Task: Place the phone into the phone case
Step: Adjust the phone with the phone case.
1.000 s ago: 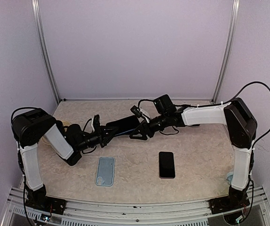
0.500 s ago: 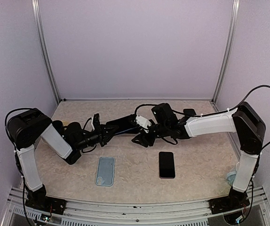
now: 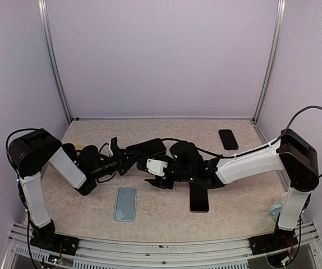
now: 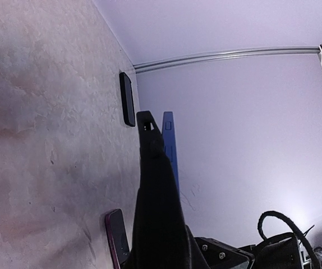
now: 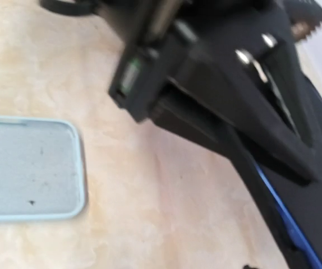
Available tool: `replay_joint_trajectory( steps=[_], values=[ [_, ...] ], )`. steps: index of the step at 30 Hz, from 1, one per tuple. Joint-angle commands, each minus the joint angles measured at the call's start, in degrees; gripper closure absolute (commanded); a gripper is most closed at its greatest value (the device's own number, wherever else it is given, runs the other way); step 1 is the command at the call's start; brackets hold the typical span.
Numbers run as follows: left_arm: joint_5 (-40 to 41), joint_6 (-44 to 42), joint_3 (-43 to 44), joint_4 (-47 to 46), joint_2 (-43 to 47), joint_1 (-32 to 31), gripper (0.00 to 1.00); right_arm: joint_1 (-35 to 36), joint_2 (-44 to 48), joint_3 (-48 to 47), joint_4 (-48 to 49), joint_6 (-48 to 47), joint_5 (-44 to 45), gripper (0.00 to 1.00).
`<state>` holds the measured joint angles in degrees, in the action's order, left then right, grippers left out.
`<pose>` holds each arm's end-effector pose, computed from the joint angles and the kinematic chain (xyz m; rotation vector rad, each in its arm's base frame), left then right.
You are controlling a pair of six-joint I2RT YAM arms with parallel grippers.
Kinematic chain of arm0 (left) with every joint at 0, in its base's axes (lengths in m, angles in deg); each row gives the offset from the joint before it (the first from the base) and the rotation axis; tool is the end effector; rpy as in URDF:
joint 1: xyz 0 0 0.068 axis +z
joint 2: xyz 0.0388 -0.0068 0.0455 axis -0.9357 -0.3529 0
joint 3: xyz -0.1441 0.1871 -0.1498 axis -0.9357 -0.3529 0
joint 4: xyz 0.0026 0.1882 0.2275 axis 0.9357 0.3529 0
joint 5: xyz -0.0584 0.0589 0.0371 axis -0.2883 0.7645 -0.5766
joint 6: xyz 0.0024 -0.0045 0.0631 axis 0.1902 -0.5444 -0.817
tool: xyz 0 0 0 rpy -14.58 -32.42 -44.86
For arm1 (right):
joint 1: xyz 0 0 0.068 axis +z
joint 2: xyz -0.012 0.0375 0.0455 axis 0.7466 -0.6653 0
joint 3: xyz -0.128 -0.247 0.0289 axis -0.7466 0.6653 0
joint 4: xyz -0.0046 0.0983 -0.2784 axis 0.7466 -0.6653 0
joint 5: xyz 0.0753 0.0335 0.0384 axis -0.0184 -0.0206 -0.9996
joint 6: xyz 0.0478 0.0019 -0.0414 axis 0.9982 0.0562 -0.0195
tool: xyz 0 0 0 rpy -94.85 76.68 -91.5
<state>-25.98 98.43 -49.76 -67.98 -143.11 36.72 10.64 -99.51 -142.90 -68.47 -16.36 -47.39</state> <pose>0.2828 -0.2054 0.1087 -0.3310 1.8739 -1.7707 0.2279 0.3822 0.1656 -1.4397 1.4681 0.3731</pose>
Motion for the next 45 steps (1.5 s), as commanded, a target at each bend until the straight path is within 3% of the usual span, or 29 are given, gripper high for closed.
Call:
replay_joint_trajectory(
  steps=[1,12,19,45],
  values=[
    [0.14,-0.09,1.93,-6.19,1.3,-0.25,1.0,-0.03,0.89,0.26,4.34,-2.51,1.67,0.4],
    [-0.58,1.6,1.61,-8.83,0.35,-0.25,1.0,-0.27,-0.38,-1.62,4.06,-0.71,12.6,0.4],
    [-0.23,0.44,1.61,-6.26,1.45,-0.25,1.0,-0.49,0.35,-0.48,5.67,-0.32,8.85,0.4],
    [-1.07,2.13,1.08,-9.62,1.13,-0.34,1.0,-1.94,-4.8,-1.17,5.7,-2.16,17.91,0.4]
  ],
)
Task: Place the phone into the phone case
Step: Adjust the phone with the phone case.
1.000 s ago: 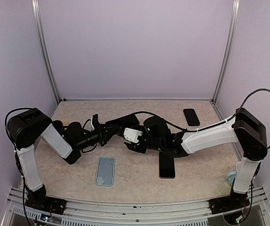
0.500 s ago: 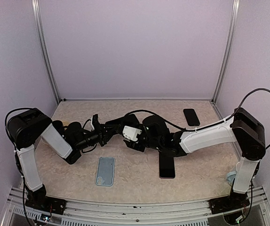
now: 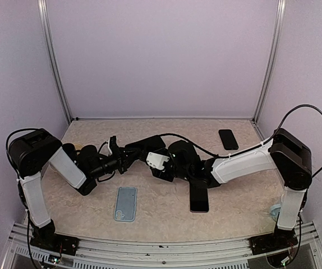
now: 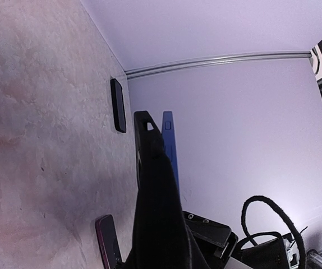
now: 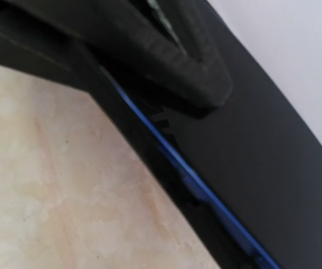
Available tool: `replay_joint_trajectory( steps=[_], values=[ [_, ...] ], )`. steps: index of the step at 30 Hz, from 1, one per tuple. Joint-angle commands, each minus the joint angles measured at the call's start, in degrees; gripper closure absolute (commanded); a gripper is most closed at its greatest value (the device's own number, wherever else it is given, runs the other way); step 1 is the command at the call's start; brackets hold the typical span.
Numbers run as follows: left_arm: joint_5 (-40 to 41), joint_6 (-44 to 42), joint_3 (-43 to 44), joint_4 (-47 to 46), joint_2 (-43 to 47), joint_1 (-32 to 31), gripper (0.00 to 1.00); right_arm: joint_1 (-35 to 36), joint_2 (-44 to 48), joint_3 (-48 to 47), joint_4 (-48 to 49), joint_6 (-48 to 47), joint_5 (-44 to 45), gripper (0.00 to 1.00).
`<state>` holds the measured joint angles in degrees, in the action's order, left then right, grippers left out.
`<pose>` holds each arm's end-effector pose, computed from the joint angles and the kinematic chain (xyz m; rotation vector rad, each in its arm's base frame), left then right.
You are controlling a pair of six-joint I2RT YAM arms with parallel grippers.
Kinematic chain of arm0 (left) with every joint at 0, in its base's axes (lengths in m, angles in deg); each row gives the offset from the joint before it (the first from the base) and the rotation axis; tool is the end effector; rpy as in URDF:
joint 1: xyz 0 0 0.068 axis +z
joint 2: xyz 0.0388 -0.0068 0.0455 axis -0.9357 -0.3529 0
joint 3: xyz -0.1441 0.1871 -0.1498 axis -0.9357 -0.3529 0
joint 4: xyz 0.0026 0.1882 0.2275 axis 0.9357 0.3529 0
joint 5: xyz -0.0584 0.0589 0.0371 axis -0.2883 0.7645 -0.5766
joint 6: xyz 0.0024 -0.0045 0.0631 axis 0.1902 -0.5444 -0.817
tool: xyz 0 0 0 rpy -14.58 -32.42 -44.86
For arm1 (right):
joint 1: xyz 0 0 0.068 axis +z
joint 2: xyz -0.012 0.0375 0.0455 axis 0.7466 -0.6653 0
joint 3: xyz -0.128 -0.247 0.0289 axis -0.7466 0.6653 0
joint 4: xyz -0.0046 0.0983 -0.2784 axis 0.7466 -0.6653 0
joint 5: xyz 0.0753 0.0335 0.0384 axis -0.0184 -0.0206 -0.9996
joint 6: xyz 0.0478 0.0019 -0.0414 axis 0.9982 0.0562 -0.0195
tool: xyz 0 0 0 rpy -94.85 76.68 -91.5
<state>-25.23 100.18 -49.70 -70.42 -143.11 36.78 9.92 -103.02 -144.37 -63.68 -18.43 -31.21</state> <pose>0.2836 -0.2049 0.1140 -0.3474 1.8264 -1.7998 0.2503 0.3819 0.1579 -1.2670 1.5163 0.0736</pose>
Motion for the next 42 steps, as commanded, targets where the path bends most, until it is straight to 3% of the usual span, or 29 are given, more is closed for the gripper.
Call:
replay_joint_trajectory(
  steps=[1,6,12,22,28,34,39,42],
  values=[
    [-1.85,0.37,1.02,-7.15,1.17,-0.4,1.0,-1.25,-1.12,0.22,0.81,-0.08,1.67,0.41],
    [-1.54,0.4,0.81,-7.11,1.1,-0.49,1.0,-1.91,-1.07,-1.34,-0.97,0.77,4.45,0.4],
    [-1.41,0.66,0.46,-6.51,1.62,-0.17,1.0,-3.93,2.77,3.27,0.62,0.89,4.56,0.4],
    [-2.75,2.14,1.54,-3.45,3.15,-0.49,1.0,-7.24,7.42,11.75,8.53,-6.88,-4.82,0.31],
    [-3.62,2.73,2.04,-2.85,3.65,-0.58,1.0,-8.19,11.25,20.36,18.86,-15.9,-18.67,0.23],
    [-4.15,3.06,2.62,-2.58,3.75,-0.75,1.0,-8.21,9.79,20.54,21.39,-19.61,-18.89,0.22],
    [-4.37,3.2,2.94,-2.16,3.74,-0.84,1.0,-8.18,9.5,24.52,29.95,-26.97,-20.58,0.2],
    [-4.49,3.26,3.19,-2.13,3.84,-0.89,1.0,-8.21,8.94,23.26,28.07,-28.16,-19.73,0.2]
  ],
)
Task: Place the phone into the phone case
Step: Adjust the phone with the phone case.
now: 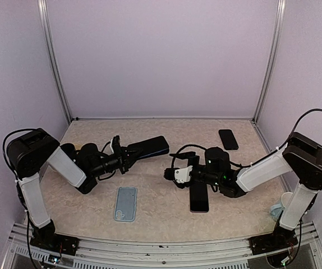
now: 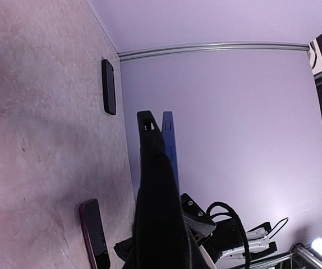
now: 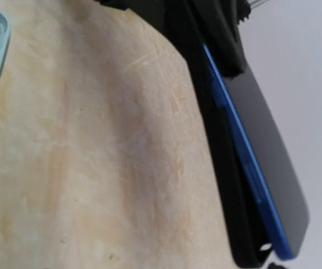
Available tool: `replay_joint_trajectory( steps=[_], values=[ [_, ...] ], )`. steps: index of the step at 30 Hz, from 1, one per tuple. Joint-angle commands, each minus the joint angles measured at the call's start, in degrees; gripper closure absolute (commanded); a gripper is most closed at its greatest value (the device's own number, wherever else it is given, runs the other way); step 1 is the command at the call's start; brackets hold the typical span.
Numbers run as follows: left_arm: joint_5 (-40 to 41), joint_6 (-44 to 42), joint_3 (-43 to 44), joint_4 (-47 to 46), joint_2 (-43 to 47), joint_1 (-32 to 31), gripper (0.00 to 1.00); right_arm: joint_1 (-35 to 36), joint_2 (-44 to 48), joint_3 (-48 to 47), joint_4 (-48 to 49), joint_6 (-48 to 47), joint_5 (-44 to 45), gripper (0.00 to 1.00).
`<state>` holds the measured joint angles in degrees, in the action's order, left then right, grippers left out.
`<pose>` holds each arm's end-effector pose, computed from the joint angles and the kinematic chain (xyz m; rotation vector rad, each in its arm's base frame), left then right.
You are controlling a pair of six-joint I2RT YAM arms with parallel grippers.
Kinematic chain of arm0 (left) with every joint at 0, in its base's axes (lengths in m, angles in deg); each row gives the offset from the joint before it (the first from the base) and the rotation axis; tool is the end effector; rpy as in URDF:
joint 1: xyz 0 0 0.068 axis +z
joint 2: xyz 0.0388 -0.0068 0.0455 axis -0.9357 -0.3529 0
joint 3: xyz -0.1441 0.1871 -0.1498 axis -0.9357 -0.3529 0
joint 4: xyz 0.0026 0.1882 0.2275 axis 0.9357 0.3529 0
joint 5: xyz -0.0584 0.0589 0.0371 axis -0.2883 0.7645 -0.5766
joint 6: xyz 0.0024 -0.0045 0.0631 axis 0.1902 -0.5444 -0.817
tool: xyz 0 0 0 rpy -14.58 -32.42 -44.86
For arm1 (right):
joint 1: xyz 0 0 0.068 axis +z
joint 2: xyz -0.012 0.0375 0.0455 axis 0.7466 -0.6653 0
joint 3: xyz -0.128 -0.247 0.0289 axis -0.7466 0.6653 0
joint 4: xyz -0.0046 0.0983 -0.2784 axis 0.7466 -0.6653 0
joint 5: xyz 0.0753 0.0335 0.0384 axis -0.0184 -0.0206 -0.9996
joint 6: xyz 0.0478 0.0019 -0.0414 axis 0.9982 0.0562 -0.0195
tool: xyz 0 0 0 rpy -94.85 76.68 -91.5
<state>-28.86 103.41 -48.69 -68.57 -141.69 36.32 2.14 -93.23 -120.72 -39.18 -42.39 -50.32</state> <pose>0.2831 -0.2112 0.1226 -0.3320 1.8609 -1.8859 0.2348 0.2913 0.1384 -1.4679 1.0443 0.0315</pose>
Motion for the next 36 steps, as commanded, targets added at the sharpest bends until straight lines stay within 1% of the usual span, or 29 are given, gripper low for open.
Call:
replay_joint_trajectory(
  steps=[1,12,20,25,36],
  values=[
    [-0.98,-0.05,2.33,-3.95,2.33,-0.46,1.0,-0.36,-1.11,-0.57,3.7,-4.66,-0.45,0.2],
    [-2.15,0.4,3.99,-4.59,1.75,-0.99,1.0,-0.25,-3.71,-2.24,5.56,-6.38,3.17,0.19],
    [-1.97,-0.13,4.03,-3.73,1.87,-1.25,1.0,-0.25,-3.72,-1.98,8.47,-7.51,5.87,0.19],
    [-1.74,-0.43,4.05,-3.63,1.79,-1.59,1.0,-0.25,-4.14,-2.22,8.73,-7.6,7.2,0.17],
    [-1.6,-0.23,4.01,-4.56,1.8,-1.96,1.0,-0.25,-5.74,-1.98,8.75,-6.9,6.77,0.16]
  ],
)
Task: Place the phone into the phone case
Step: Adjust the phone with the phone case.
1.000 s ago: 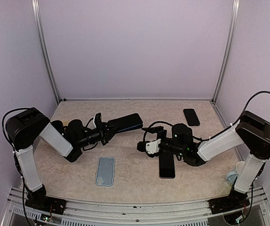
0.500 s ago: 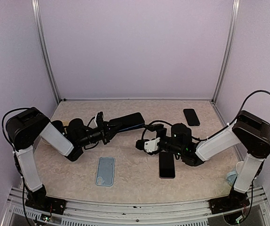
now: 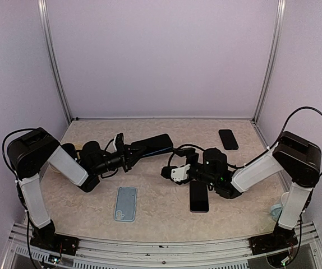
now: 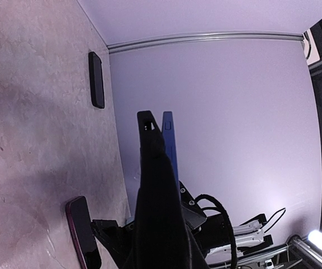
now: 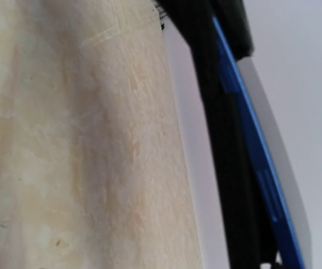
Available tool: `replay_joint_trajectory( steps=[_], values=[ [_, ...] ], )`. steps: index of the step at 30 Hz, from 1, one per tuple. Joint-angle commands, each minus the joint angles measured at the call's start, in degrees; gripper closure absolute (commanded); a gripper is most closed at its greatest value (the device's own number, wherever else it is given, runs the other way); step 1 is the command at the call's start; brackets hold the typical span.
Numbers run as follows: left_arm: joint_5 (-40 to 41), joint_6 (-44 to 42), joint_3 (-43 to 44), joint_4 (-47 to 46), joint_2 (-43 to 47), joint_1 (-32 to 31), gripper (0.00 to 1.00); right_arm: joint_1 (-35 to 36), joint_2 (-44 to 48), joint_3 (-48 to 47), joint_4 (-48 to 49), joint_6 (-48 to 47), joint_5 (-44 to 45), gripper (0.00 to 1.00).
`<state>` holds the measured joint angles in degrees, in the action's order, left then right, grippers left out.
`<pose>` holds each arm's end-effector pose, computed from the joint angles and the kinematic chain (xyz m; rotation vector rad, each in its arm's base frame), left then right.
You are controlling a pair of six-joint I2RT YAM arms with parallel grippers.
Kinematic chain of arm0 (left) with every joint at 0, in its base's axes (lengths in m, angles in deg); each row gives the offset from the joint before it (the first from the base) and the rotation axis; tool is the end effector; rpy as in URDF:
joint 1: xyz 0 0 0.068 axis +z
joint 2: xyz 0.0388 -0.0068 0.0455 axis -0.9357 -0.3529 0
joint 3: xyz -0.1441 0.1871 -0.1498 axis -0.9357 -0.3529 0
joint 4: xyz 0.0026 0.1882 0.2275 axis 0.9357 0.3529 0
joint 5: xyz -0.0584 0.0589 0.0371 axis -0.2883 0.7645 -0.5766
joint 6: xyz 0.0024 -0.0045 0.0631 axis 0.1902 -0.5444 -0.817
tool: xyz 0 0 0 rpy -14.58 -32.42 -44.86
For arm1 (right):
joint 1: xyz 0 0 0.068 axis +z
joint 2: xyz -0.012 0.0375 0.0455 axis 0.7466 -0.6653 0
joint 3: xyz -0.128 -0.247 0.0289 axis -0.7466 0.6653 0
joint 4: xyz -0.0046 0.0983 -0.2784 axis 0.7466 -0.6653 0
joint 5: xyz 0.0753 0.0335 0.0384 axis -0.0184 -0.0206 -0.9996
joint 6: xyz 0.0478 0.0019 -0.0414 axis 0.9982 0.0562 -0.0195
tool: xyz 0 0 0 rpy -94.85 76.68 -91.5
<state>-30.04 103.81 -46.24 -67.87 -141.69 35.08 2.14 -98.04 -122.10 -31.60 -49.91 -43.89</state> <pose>0.2863 -0.2236 0.1320 -0.2807 1.8520 -1.9290 0.2460 0.2963 0.1314 -1.4323 0.9752 -0.1672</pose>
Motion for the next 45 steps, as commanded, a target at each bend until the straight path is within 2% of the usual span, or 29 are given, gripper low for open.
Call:
replay_joint_trajectory(
  steps=[1,14,22,45],
  values=[
    [-0.45,-0.54,1.6,-5.33,1.79,-0.8,1.0,-0.25,-1.02,-0.68,1.14,0.63,0.51,0.16],
    [-0.5,-1.15,2.31,-4.99,1.36,-1.77,1.0,0.3,-2.34,-3.79,-1.53,-0.59,2.15,0.16],
    [0.21,-0.3,2.49,-6.78,0.07,-2.11,1.0,3.71,-5.07,-5.98,-0.83,-0.8,1.8,0.15],
    [2.57,-5.54,2.49,-3.07,0.32,-4.06,1.0,10.31,-9.8,-12.83,-2.96,5.89,3.13,0.14]
  ],
)
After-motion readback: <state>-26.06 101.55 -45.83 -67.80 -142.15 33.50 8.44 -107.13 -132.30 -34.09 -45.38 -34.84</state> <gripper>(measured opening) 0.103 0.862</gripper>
